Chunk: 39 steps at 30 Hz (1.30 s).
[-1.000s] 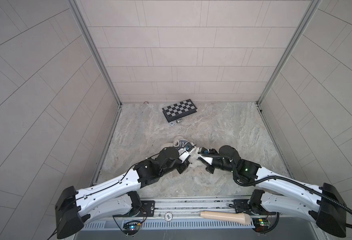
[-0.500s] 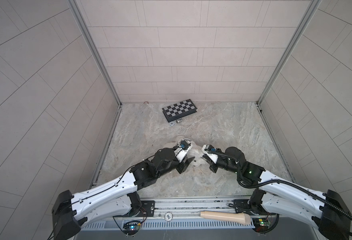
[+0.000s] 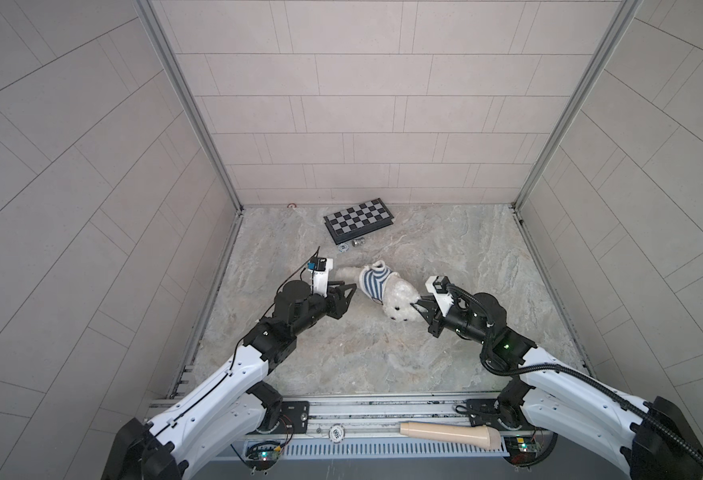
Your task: Dress the teddy bear
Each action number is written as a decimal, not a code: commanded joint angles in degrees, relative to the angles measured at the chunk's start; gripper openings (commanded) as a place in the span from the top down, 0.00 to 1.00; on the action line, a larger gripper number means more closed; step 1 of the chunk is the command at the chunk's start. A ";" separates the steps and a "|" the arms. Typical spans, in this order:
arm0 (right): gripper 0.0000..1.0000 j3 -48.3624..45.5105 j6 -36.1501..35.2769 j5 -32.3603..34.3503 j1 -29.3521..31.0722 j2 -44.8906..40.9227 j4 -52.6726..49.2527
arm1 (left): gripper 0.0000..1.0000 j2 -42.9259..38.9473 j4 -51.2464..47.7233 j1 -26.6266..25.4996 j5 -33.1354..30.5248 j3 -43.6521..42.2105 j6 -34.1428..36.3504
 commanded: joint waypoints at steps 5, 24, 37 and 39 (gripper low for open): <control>1.00 -0.14 1.27 -3.13 -0.15 -1.34 5.49 | 0.64 4.59 7.02 0.35 5.63 -0.81 -4.84; 1.00 0.14 1.74 -3.83 -0.26 -1.54 6.52 | 0.68 14.43 14.80 -1.67 5.60 -0.12 -5.26; 1.00 -0.06 2.26 -3.74 -0.28 -1.89 6.72 | 0.97 15.17 16.25 -1.94 2.19 -0.45 -4.37; 1.00 0.01 2.26 -3.61 -0.27 -2.25 6.34 | 1.00 14.85 15.39 -1.85 1.06 -0.41 -4.25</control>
